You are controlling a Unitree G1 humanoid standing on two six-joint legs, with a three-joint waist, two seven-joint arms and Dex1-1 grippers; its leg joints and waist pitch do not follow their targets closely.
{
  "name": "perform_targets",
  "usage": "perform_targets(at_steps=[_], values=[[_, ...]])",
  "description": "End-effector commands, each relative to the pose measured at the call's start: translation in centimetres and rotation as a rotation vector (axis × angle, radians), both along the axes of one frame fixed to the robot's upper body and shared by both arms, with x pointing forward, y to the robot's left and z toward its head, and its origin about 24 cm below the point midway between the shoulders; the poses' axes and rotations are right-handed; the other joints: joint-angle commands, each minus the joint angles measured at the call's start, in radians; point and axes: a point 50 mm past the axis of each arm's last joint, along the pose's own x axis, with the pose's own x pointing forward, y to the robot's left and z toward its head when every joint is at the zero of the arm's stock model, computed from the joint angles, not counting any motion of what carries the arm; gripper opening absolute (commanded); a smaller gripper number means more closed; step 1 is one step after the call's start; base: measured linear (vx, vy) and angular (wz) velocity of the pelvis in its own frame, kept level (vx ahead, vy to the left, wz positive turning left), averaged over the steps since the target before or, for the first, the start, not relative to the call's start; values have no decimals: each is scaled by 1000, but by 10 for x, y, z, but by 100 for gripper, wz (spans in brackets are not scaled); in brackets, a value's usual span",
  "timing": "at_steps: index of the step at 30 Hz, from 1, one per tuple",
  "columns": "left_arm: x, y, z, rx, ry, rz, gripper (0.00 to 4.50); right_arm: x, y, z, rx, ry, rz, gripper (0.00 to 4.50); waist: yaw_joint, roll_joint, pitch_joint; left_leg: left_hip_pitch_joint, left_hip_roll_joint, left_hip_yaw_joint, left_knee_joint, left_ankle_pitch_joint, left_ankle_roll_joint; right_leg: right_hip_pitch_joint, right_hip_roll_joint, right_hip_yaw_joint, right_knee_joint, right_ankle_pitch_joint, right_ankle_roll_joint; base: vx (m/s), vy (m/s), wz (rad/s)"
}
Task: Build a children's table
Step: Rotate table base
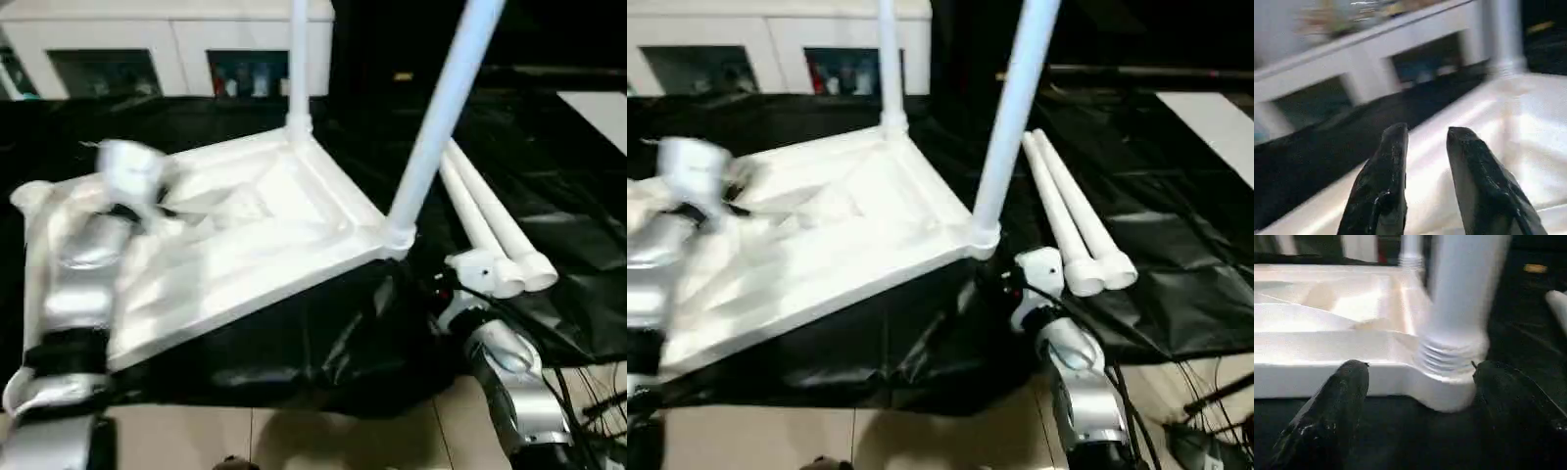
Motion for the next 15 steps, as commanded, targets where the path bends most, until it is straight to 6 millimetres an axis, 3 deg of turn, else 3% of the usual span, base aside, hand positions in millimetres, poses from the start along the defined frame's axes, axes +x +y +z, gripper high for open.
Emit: perform_targets(at_steps=[1,5,8,9,15], values=[[-12,23,7,24,-16,154,152,-5,2,-4,-8,43,27,381,-1,5,-64,26,24,-12,-71,-231,42,37,-27,27,-63,-118,-173,0,0,0],[-34,49,-2,61,45,325,152,-6,5,-13,-29,139,30,381,-1,2,-64,25,20,-12,-71,-241,27,36,-26,27,-64,-114,-166,0,0,0],[-54,66,-21,83,150,459,152,-4,9,-20,-44,226,27,381,2,0,-65,27,20,-12,-70,-244,22,34,-26,29,-64,-125,-160,0,0,0],[-59,70,-26,89,179,488,152,-3,9,-22,-51,249,20,381,1,-1,-63,23,19,-14,-73,-246,18,35,-26,28,-65,-136,-155,0,0,0],[-80,79,-48,110,319,559,152,7,12,-24,-62,307,-1,381,5,-2,-63,28,18,-16,-76,-288,-7,27,-26,29,-72,-180,-141,0,0,0]])
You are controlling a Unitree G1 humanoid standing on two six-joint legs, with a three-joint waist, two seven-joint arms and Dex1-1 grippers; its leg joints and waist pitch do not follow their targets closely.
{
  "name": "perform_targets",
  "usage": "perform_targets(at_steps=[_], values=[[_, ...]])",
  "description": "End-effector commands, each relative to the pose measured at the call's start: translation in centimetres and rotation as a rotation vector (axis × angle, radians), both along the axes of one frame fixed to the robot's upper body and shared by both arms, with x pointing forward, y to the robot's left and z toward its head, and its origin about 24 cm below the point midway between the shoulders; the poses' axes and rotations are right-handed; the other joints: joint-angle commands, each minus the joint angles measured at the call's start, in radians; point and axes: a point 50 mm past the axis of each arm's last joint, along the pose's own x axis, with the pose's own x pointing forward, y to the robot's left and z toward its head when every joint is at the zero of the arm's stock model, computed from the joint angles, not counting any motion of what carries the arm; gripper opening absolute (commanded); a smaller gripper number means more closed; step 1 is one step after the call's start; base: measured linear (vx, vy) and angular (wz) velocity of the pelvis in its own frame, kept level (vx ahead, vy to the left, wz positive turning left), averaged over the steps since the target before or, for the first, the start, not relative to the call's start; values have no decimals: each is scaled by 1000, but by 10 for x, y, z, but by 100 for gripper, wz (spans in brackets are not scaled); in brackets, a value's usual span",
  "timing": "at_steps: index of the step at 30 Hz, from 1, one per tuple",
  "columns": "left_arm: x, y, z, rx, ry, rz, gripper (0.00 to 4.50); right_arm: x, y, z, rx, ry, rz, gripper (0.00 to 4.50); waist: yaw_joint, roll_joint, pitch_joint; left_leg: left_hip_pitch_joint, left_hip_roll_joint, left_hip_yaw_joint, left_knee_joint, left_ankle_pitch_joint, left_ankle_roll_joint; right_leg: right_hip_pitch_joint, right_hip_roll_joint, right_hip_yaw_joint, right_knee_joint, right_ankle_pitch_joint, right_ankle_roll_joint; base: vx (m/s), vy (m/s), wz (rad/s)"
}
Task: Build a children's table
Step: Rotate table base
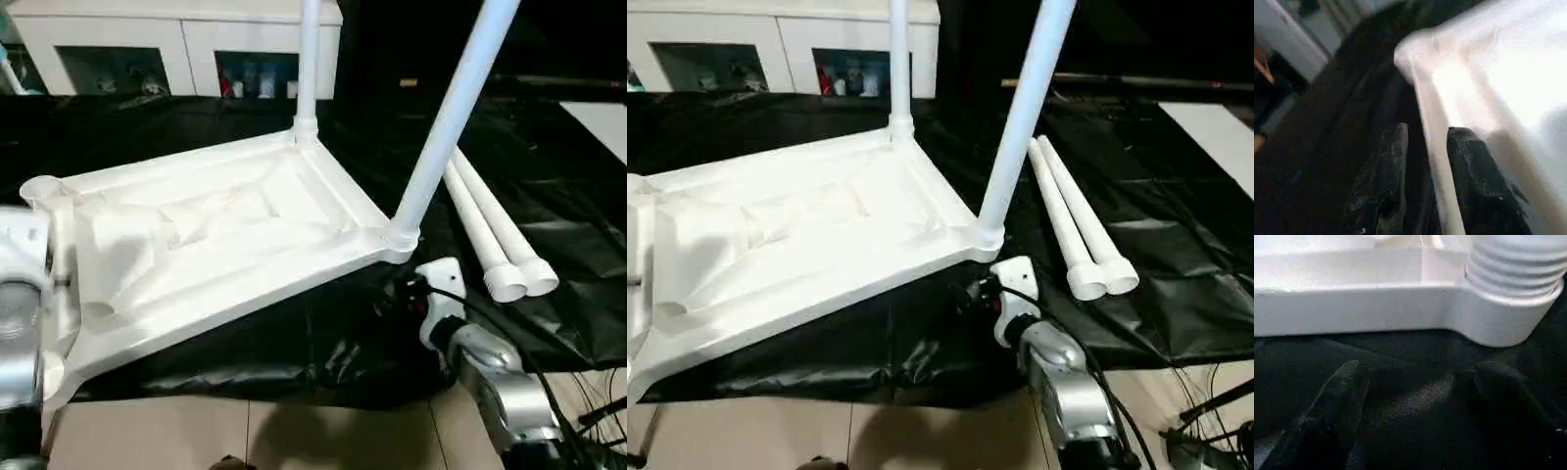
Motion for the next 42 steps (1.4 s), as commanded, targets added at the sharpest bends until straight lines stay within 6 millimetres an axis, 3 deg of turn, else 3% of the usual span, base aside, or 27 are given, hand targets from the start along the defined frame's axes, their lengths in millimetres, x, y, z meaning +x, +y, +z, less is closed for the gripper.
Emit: perform_targets(at_steps=[1,7,12,14,17,22,23,25,26,28,33,35,42], values=[[-3,4,6,35,3,30,152,5,-1,1,-15,13,-14,381,-5,14,-59,29,18,-14,-80,-293,-9,26,-27,29,-71,-186,-144,0,0,0],[-12,10,3,40,90,21,152,21,2,6,-41,24,1,381,-3,7,-62,31,17,-16,-81,-305,-21,24,-26,27,-70,-186,-137,0,0,0],[-18,-6,-12,-76,263,-164,152,34,3,8,-45,31,3,381,0,10,-63,31,16,-15,-82,-306,-28,23,-27,28,-68,-182,-150,0,0,0],[-22,-10,-14,-104,338,-234,152,38,3,7,-53,38,13,381,1,9,-63,36,16,-13,-80,-315,-28,19,-26,29,-69,-180,-155,0,0,0],[-27,-12,-16,-113,421,-304,152,43,5,6,-67,43,32,381,3,15,-62,35,15,-13,-81,-312,-30,21,-27,30,-67,-175,-160,0,0,0],[-40,-19,-18,-120,596,-458,152,53,11,7,-81,40,98,381,-5,12,-58,31,16,-18,-88,-368,-36,23,-32,29,-73,-267,-156,0,0,0],[-44,-21,-19,-119,630,-492,152,54,13,8,-82,40,115,381,-4,12,-59,37,18,-17,-86,-374,-36,18,-33,30,-74,-272,-158,0,0,0],[-51,-27,-21,-125,700,-565,152,58,19,8,-88,40,153,381,-6,12,-58,34,20,-18,-87,-374,-33,20,-33,31,-75,-270,-162,0,0,0],[-51,-27,-21,-125,700,-565,152,58,19,8,-88,40,153,381,-3,16,-60,40,21,-17,-85,-373,-37,18,-34,32,-75,-264,-165,0,0,0],[-57,-37,-24,-145,743,-636,152,60,27,10,-86,34,198,381,-6,11,-56,36,18,-16,-87,-386,-37,19,-31,31,-74,-278,-166,0,0,0],[-62,-53,-26,-179,780,-752,152,64,40,13,-75,19,269,381,-9,13,-57,39,20,-16,-87,-390,-36,17,-31,33,-73,-277,-175,0,0,0],[-58,-68,-25,-199,734,-837,152,65,53,16,-70,-2,350,381,-10,12,-57,37,20,-15,-86,-387,-33,17,-32,33,-72,-277,-176,0,0,0],[-52,-94,-8,-231,620,-1026,152,64,62,17,-63,-14,436,381,-4,13,-58,38,21,-14,-87,-381,-36,19,-32,33,-69,-267,-181,0,0,0]])
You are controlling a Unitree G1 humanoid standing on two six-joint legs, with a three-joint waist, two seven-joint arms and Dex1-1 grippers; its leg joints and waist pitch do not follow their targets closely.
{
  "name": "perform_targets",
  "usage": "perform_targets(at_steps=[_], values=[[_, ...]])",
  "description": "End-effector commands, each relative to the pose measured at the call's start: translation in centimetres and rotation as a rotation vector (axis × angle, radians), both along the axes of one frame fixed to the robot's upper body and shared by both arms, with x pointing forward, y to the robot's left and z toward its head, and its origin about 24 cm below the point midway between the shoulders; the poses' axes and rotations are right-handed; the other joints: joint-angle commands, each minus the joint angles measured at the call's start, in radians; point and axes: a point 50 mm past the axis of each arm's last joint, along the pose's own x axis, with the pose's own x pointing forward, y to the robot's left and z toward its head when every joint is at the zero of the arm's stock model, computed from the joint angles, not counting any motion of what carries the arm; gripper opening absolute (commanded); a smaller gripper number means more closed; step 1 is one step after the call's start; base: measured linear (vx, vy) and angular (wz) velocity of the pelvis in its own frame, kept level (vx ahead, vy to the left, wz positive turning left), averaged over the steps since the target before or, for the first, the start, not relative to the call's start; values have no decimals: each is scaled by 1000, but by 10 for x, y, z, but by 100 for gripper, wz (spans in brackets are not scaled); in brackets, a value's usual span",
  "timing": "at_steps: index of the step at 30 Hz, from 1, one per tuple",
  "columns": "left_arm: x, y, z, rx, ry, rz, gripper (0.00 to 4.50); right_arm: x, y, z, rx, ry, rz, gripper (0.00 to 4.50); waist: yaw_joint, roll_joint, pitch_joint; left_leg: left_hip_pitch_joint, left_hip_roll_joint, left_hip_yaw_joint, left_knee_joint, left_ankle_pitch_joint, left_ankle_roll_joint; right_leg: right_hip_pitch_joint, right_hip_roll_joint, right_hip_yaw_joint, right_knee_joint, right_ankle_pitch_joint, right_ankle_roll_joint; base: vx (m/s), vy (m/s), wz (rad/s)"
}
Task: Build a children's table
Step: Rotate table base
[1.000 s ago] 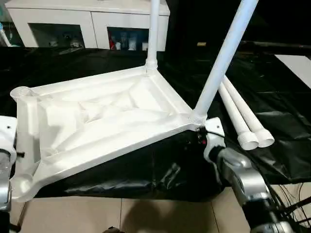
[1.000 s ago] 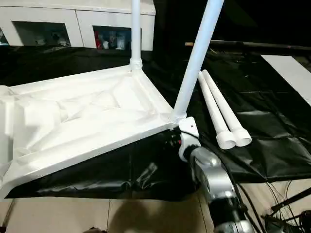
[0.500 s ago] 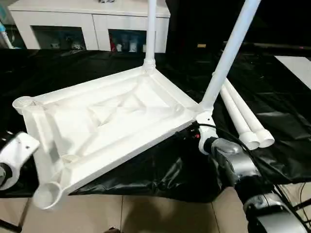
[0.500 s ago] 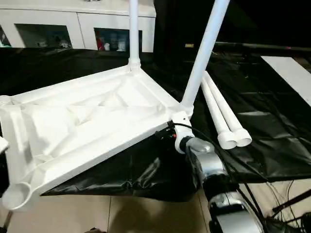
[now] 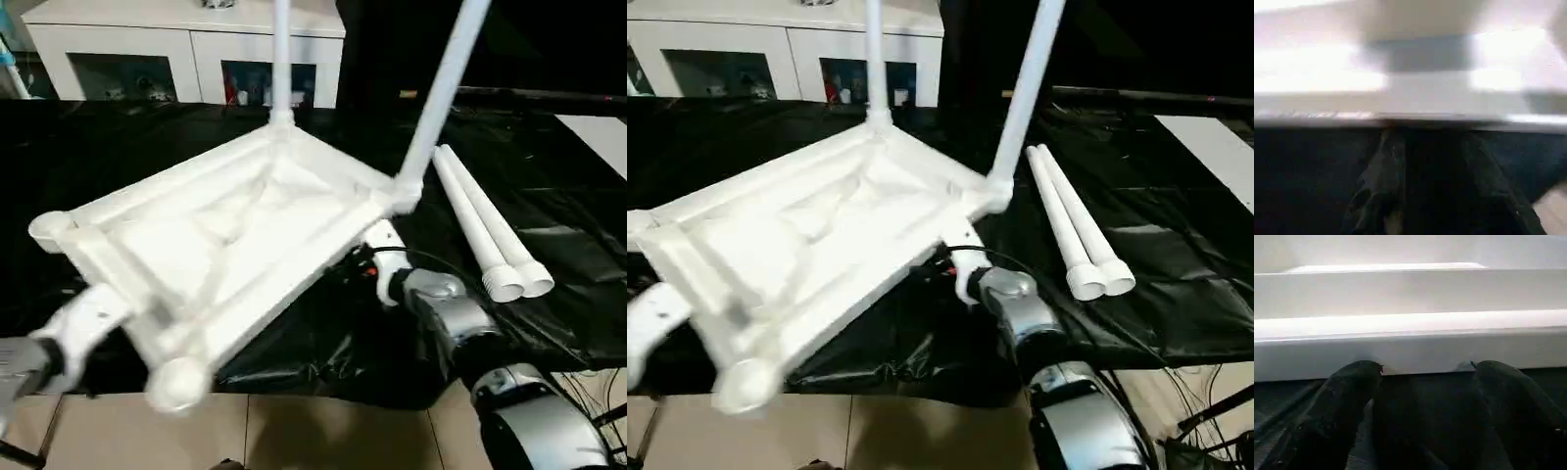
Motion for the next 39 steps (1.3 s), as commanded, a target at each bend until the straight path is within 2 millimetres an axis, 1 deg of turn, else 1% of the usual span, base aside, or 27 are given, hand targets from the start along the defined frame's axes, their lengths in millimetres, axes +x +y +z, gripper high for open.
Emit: perform_targets(at_steps=[1,5,6,7,9,11,12,13,14,15,16,17,19,20,22,23,25,27,28,30,31,33,34,36,37,38,39], values=[[1,-29,4,-121,-13,-142,152,3,11,8,7,-32,64,381,-8,21,-50,30,22,-14,-87,-374,-36,13,-30,29,-70,-259,-184,0,0,0],[6,-41,9,-166,-31,-193,152,2,15,8,8,-35,99,381,-9,21,-52,30,21,-11,-84,-351,-35,15,-29,29,-66,-223,-195,0,0,0],[6,-43,9,-171,-31,-203,152,2,16,8,10,-35,106,381,-8,25,-51,29,21,-11,-83,-351,-35,16,-30,30,-65,-222,-197,0,0,0],[9,-54,8,-199,-31,-245,152,0,19,7,15,-41,128,381,-9,25,-52,31,21,-10,-82,-354,-38,15,-29,29,-66,-222,-196,0,0,0],[11,-63,7,-215,-29,-278,152,-2,20,7,34,-37,141,381,-9,29,-53,29,20,-11,-82,-346,-37,19,-29,29,-63,-207,-200,0,0,0],[11,-67,6,-223,-27,-295,152,-3,20,6,39,-37,147,381,-10,27,-53,26,20,-12,-82,-334,-35,23,-29,28,-62,-194,-202,0,0,0],[13,-75,4,-237,-27,-324,152,-7,19,4,55,-32,167,381,-11,26,-54,26,20,-11,-81,-326,-34,23,-28,28,-61,-186,-204,0,0,0],[15,-81,3,-247,-31,-341,152,-9,19,2,64,-27,183,381,-10,37,-54,30,20,-11,-79,-332,-34,21,-27,28,-61,-175,-205,0,0,0],[18,-87,3,-261,-33,-356,152,-12,19,1,72,-27,202,381,-9,35,-55,32,21,-9,-78,-335,-34,22,-26,28,-62,-164,-209,0,0,0],[20,-93,2,-270,-35,-375,152,-15,20,0,78,-26,216,381,-8,38,-56,32,20,-10,-78,-330,-34,23,-26,28,-60,-154,-212,0,0,0],[22,-99,1,-276,-35,-393,152,-16,20,-1,80,-26,223,381,-8,35,-57,29,19,-10,-77,-318,-31,26,-25,27,-58,-137,-216,0,0,0],[24,-103,0,-280,-34,-405,152,-17,20,-2,82,-28,228,381,-8,39,-57,27,18,-11,-77,-310,-31,28,-26,26,-58,-130,-219,0,0,0],[28,-111,0,-286,-45,-431,152,-19,19,-2,77,-34,235,381,-11,35,-58,22,17,-12,-77,-301,-28,34,-29,25,-58,-135,-221,0,0,0],[29,-115,0,-287,-54,-442,152,-19,18,-3,75,-37,239,381,-10,37,-58,26,18,-12,-76,-303,-28,32,-29,26,-58,-140,-223,0,0,0],[36,-124,2,-302,-83,-464,152,-20,10,0,76,-53,228,381,-14,35,-58,26,18,-11,-74,-301,-26,34,-29,26,-61,-146,-218,0,0,0],[39,-129,5,-314,-102,-481,152,-21,2,3,72,-68,221,381,-16,37,-58,24,18,-12,-75,-297,-23,35,-28,25,-60,-136,-221,0,0,0],[40,-131,6,-319,-111,-489,152,-21,-2,5,70,-74,221,381,-16,33,-58,23,17,-12,-73,-284,-16,37,-27,25,-60,-126,-219,0,0,0],[41,-139,11,-338,-122,-545,152,-24,-23,12,38,-104,227,381,-18,35,-57,22,16,-12,-73,-282,-11,38,-25,24,-60,-128,-220,0,0,0],[41,-141,12,-341,-122,-554,152,-25,-27,13,30,-109,231,381,-17,33,-58,23,17,-12,-71,-278,-6,39,-27,25,-60,-122,-217,0,0,0],[42,-140,14,-342,-122,-564,152,-26,-32,15,16,-112,238,381,-18,33,-58,21,16,-11,-70,-265,3,40,-26,23,-60,-116,-222,0,0,0],[44,-138,19,-332,-121,-585,152,-29,-43,19,-20,-121,259,381,-20,33,-58,21,15,-10,-69,-263,8,41,-25,24,-61,-119,-223,0,0,0],[46,-135,22,-330,-109,-596,152,-31,-49,21,-40,-121,270,381,-21,32,-57,20,14,-10,-69,-255,14,42,-24,24,-61,-122,-221,0,0,0],[51,-131,30,-316,-87,-623,169,-35,-59,25,-83,-121,300,381,-19,30,-58,23,14,-9,-67,-253,17,40,-24,24,-62,-129,-225,0,0,0],[54,-129,34,-303,-80,-640,169,-36,-64,27,-105,-119,316,381,-19,31,-57,23,13,-9,-67,-258,19,40,-23,24,-64,-146,-223,0,0,0],[63,-123,39,-251,-73,-667,183,-41,-73,33,-134,-112,354,381,-21,23,-53,20,11,-9,-68,-263,21,41,-21,23,-68,-169,-215,0,0,0],[66,-121,40,-232,-72,-674,183,-42,-74,35,-139,-109,366,381,-18,27,-54,22,12,-10,-67,-271,21,39,-23,25,-67,-186,-209,0,0,0],[71,-118,40,-192,-78,-678,205,-44,-76,38,-145,-105,386,381,-18,27,-54,22,12,-11,-67,-274,22,40,-23,25,-69,-195,-204,0,0,0]])
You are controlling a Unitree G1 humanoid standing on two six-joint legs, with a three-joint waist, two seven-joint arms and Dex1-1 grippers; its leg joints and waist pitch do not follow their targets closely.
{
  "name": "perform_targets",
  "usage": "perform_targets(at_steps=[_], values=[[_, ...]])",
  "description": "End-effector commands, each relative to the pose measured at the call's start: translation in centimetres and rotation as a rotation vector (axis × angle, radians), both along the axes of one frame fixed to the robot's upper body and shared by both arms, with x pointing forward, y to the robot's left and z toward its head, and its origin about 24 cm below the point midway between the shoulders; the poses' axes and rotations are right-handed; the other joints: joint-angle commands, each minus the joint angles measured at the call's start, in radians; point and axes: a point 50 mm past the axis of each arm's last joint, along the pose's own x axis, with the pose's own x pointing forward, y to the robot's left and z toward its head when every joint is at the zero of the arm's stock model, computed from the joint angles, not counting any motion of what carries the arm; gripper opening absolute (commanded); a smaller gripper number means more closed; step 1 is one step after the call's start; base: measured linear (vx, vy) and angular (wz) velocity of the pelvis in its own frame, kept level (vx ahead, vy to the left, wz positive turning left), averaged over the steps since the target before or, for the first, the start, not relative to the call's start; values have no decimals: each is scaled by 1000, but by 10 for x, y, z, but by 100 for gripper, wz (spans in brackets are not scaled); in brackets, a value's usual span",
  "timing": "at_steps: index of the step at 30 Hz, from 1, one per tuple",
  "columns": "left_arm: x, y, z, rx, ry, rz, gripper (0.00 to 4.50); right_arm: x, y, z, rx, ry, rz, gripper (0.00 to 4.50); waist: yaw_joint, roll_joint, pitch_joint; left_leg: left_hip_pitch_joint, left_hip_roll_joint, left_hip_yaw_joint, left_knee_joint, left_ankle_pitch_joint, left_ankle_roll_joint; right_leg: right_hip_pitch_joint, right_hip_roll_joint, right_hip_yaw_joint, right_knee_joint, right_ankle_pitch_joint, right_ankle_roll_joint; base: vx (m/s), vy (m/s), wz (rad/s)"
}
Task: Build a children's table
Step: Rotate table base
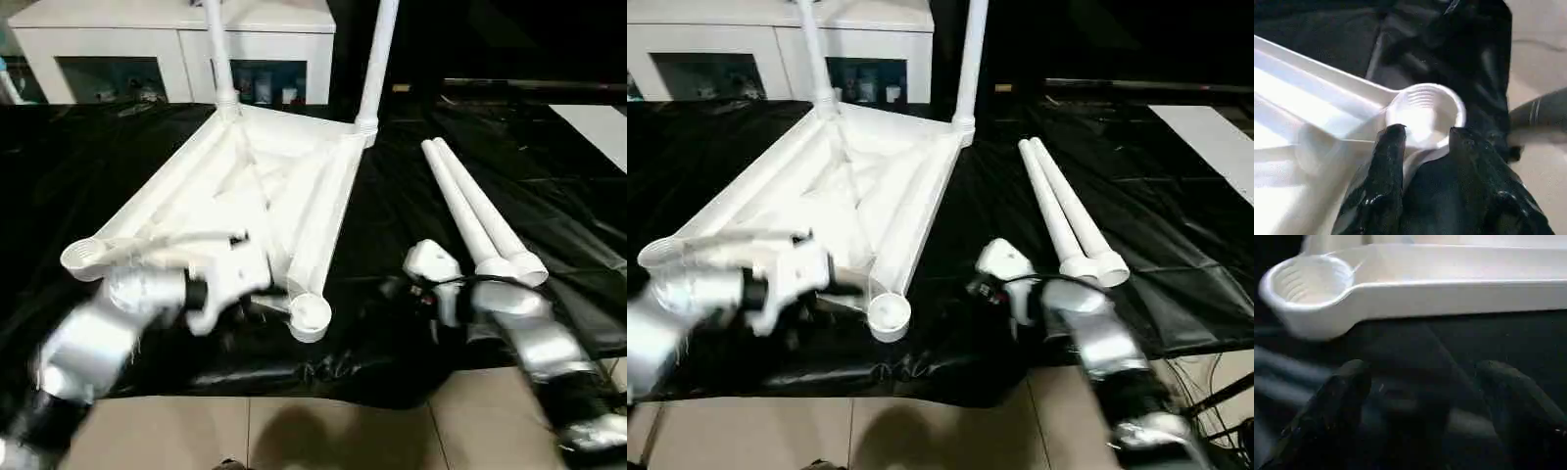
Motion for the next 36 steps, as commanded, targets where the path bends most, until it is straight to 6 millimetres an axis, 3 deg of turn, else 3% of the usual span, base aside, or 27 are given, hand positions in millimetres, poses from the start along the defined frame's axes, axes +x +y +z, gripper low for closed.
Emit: perform_targets(at_steps=[1,4,5,10,15,21,22,24,28,29,36], values=[[12,8,-5,98,-36,-15,208,-5,2,11,-10,1,70,381,3,10,-63,23,14,-11,-69,-271,17,40,-27,26,-69,-193,-199,0,0,0],[21,14,-11,172,-46,-23,215,-7,3,15,-18,2,92,381,-1,8,-65,17,12,-12,-69,-249,20,44,-29,25,-67,-173,-197,0,0,0],[22,15,-12,184,-35,-28,215,-8,3,15,-19,2,94,381,1,9,-67,21,12,-11,-67,-247,20,41,-29,25,-67,-170,-198,0,0,0],[25,23,-27,274,44,-65,215,-11,6,19,-27,9,116,381,3,13,-71,22,13,-10,-62,-192,40,43,-28,23,-55,-56,-246,0,0,0],[34,23,-34,285,38,-51,215,-13,8,23,-28,14,125,381,10,14,-71,26,16,-10,-64,-229,27,43,-31,24,-56,-75,-249,0,0,0],[49,17,-34,246,-27,32,168,-17,11,24,-27,35,159,381,27,8,-69,28,17,-7,-63,-243,22,40,-36,27,-61,-120,-238,0,0,0],[51,15,-33,218,-19,49,156,-19,12,23,-27,47,170,381,30,2,-69,26,18,-8,-63,-241,22,41,-38,27,-61,-129,-233,0,0,0],[51,13,-32,195,0,49,142,-20,13,24,-27,53,174,381,31,5,-68,26,19,-9,-65,-246,20,40,-39,27,-63,-153,-227,0,0,0],[46,13,-34,166,61,50,111,-20,13,25,-23,56,178,381,25,2,-69,17,18,-13,-67,-233,14,46,-39,25,-59,-152,-222,0,0,0],[45,14,-35,170,74,66,105,-20,13,26,-22,56,178,381,25,8,-69,18,17,-14,-66,-229,14,45,-39,25,-58,-145,-223,0,0,0],[33,18,-44,172,123,192,75,-21,12,26,-19,55,159,381,12,12,-70,16,17,-14,-62,-201,32,49,-34,23,-53,-64,-252,0,0,0]])
